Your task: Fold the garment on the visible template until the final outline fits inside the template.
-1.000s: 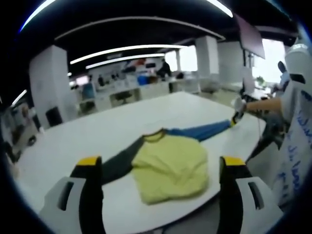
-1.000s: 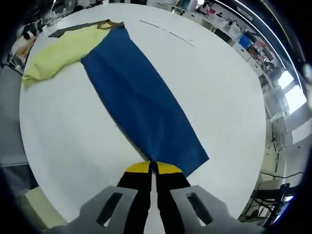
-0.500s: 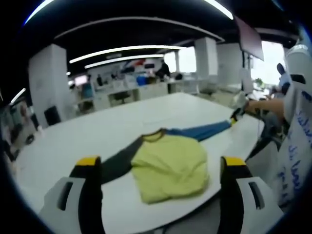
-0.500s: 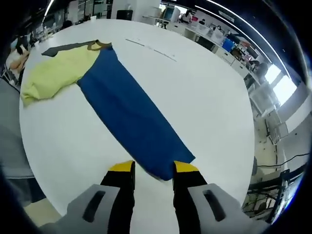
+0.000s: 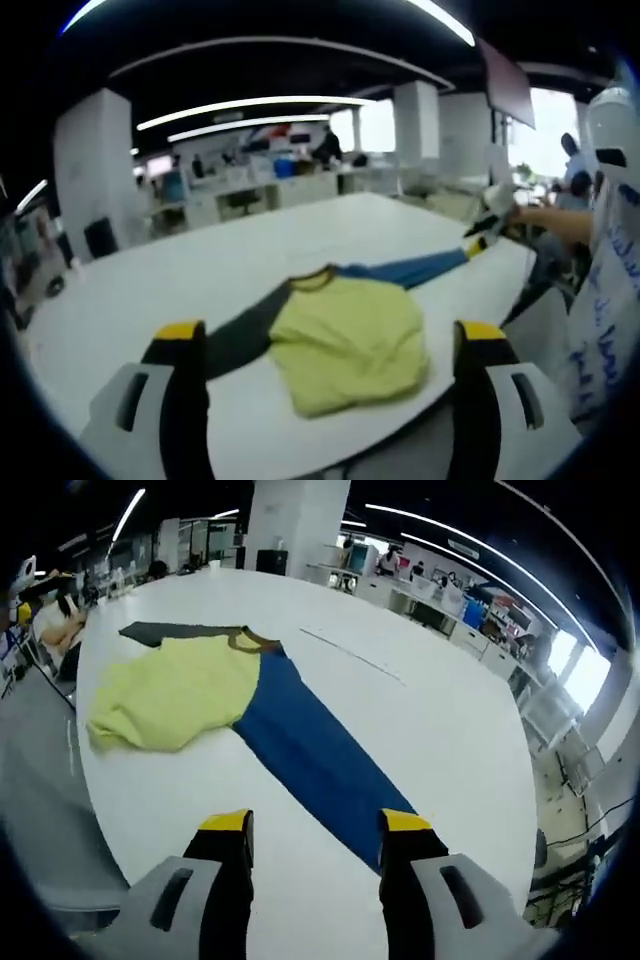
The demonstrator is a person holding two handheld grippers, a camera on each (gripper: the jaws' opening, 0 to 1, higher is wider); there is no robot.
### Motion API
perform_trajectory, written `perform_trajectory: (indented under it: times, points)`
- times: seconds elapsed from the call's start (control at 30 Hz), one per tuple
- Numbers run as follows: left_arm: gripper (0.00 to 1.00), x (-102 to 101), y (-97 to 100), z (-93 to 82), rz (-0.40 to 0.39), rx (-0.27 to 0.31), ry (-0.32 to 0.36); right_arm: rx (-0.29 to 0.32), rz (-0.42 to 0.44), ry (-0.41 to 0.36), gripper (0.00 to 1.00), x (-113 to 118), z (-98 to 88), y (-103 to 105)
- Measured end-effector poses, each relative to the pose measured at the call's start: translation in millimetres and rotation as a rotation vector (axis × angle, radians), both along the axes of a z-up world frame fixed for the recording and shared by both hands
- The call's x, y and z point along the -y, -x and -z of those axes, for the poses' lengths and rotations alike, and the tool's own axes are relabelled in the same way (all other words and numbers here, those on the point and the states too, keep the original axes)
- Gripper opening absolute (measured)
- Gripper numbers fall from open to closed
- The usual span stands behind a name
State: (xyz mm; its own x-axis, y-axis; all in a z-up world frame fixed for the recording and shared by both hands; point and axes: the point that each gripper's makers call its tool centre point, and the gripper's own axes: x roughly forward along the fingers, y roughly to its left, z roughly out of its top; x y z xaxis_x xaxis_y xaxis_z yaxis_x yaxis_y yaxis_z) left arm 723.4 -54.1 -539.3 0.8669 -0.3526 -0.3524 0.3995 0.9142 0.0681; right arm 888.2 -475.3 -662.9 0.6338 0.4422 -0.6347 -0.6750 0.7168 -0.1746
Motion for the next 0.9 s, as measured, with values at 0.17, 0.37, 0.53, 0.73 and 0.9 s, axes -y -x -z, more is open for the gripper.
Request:
perform_trajectory:
  times: [0.17, 0.37, 0.53, 0.73, 0.9]
  points:
    - [0.98, -5, 0.4, 3.2, 0.009, 0.002, 0.034, 0.072, -0.033, -0.094, 0.64, -43, -37.8, 26]
    - [0.98, -13, 4.0, 15.2, 0.019, -0.02, 0.06, 0.138, -0.088, -0.166, 0.77, -102, -64.0, 67]
    - [0.98, -17, 2.8, 31.0, 0.041, -0.059, 0.069, 0.131, -0.096, -0.157, 0.83, -123, -56.3, 89]
    - [0.98, -23, 1.7, 48.7, 0.074, -0.094, 0.086, 0.095, -0.052, -0.215, 0.88, -142, -45.9, 106]
    - [0.89, -35, 1.4, 69.9, 0.085, -0.143, 0.107, 0.086, -0.013, -0.254, 0.94, -161, -44.0, 117]
